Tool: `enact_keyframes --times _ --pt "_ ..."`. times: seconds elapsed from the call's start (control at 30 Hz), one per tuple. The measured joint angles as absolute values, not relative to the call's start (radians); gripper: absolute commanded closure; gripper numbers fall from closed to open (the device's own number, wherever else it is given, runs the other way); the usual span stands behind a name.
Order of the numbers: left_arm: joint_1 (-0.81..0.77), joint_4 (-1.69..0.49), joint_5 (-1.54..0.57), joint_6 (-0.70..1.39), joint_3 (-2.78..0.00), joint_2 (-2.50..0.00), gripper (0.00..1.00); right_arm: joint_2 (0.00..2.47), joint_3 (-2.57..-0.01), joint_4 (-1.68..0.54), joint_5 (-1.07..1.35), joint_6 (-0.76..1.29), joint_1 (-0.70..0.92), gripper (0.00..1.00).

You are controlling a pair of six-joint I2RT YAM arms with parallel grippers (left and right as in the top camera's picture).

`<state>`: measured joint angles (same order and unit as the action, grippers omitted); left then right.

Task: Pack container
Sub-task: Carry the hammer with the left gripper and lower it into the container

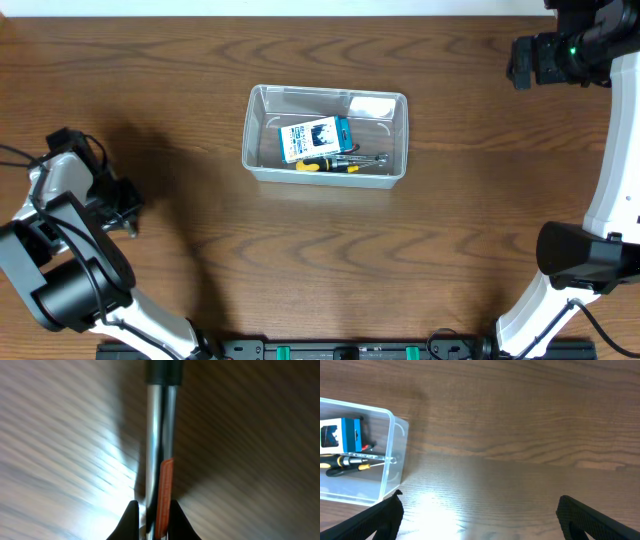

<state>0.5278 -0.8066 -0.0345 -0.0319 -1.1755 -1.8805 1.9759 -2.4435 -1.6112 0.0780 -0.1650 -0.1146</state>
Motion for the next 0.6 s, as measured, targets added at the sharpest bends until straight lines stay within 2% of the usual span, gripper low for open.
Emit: enact_keyframes --times 0.3,0.6 --pt "0.297 -0.927 -0.11 -0.295 -1.279 -1.613 0.94 1.976 -2.444 -1.611 0.078 -0.165 -0.115 0.01" --pt "-0.058 -0.723 -0.128 -0.716 -1.305 -1.402 0.94 1.976 -2.444 -1.612 0.078 -0.165 -0.115 0.01"
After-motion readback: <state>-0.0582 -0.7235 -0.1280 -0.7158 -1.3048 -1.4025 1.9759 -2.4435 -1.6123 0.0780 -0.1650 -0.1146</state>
